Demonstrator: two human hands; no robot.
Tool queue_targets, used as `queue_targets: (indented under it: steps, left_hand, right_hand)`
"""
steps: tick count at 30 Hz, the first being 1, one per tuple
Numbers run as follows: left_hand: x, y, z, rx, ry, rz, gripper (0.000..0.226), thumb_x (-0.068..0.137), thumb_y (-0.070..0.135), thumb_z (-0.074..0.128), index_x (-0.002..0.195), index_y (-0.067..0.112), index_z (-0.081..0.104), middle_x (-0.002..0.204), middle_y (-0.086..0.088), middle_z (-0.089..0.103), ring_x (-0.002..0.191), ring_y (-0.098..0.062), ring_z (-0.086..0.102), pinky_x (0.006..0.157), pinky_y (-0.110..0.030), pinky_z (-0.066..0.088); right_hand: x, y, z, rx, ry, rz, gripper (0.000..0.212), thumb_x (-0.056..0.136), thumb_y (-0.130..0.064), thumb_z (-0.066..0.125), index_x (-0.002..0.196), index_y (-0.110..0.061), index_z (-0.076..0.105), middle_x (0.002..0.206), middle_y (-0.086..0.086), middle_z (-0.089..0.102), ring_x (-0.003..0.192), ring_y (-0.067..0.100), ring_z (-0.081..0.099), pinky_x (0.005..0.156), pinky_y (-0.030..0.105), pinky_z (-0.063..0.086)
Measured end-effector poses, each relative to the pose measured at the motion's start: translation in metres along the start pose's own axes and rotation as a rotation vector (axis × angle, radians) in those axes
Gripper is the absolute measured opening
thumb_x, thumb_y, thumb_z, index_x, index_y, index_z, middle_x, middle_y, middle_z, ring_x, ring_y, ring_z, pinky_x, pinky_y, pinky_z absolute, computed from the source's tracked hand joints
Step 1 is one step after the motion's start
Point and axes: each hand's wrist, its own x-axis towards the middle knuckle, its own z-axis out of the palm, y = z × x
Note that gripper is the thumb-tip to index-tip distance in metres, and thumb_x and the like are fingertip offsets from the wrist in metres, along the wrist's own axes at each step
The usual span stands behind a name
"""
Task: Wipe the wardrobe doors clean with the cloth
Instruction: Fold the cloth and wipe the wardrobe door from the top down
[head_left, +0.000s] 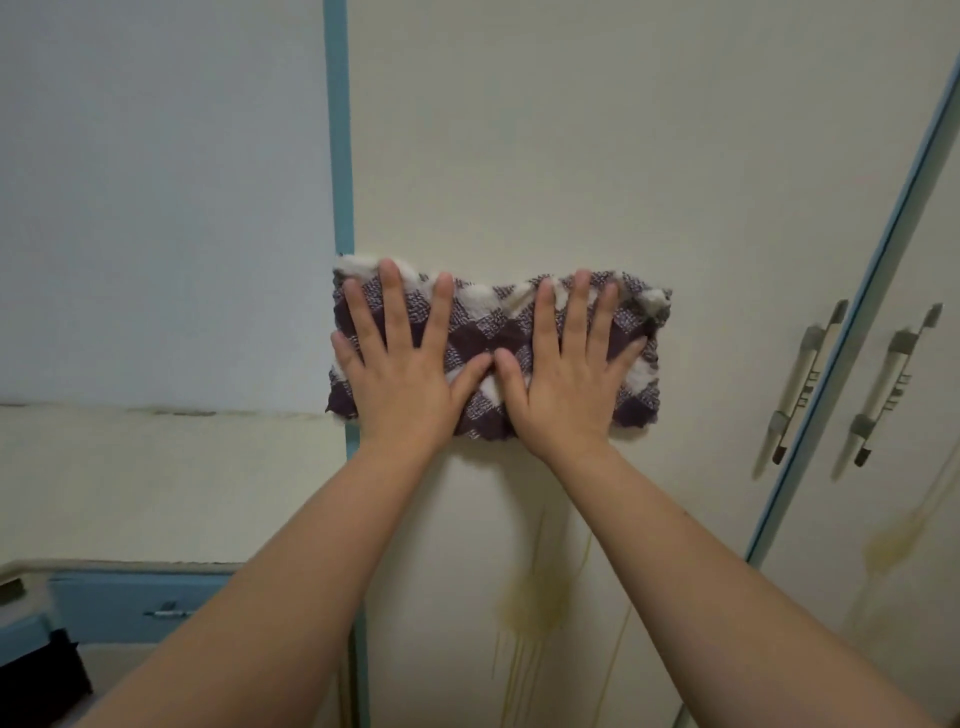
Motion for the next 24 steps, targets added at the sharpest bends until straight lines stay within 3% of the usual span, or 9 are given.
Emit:
queue_targets:
  steps: [3,6,8,15,24]
  left_hand:
    - [-0.009,-0.008,0.01,0.068,0.046,0.054,0.082,0.082,0.071,0.028,0.146,0.027,0.001,0.15,-0.018,0.003,0.135,-0.046,0.001,0.102,-0.065,0.019]
    - [-0.033,-0.009,0.031,0.1,0.03,0.095,0.08,0.084,0.072,0.02,0.145,0.028,-0.006,0.151,-0.011,-0.023,0.137,-0.039,-0.017,0.107,-0.062,0.004]
    - [-0.053,-0.009,0.047,0.129,0.021,0.123,0.082,0.084,0.073,0.02,0.144,0.028,-0.012,0.148,-0.008,-0.033,0.136,-0.035,-0.025,0.107,-0.06,-0.004]
    - [-0.1,0.0,0.074,0.141,-0.046,0.179,0.087,0.082,0.073,0.026,0.142,0.029,-0.019,0.145,-0.008,-0.039,0.133,-0.034,-0.032,0.105,-0.057,-0.015]
    - [-0.127,0.022,0.078,0.1,-0.224,0.088,0.083,0.082,0.071,0.02,0.138,0.032,-0.026,0.138,-0.007,-0.048,0.127,-0.036,-0.04,0.101,-0.062,-0.019]
  right_hand:
    - [-0.011,0.006,0.012,-0.076,0.004,-0.03,0.072,0.091,-0.057,0.02,0.146,-0.02,-0.006,0.152,0.004,-0.017,0.14,0.029,-0.018,0.105,0.065,-0.008]
    - [-0.043,0.024,0.029,-0.11,0.016,-0.082,0.07,0.092,-0.058,0.014,0.143,-0.026,-0.021,0.148,-0.004,-0.035,0.139,0.022,-0.025,0.106,0.061,-0.01]
    - [-0.062,0.035,0.041,-0.111,0.017,-0.11,0.068,0.093,-0.056,0.014,0.144,-0.026,-0.019,0.15,-0.004,-0.032,0.14,0.023,-0.022,0.106,0.061,-0.008]
    - [-0.112,0.063,0.053,-0.123,-0.064,-0.141,0.067,0.094,-0.054,0.017,0.144,-0.027,-0.019,0.15,-0.004,-0.031,0.14,0.022,-0.023,0.107,0.059,-0.003]
    - [-0.144,0.081,0.048,-0.114,-0.2,-0.125,0.075,0.091,-0.053,0.026,0.143,-0.029,-0.023,0.148,-0.007,-0.036,0.138,0.019,-0.027,0.107,0.063,0.005]
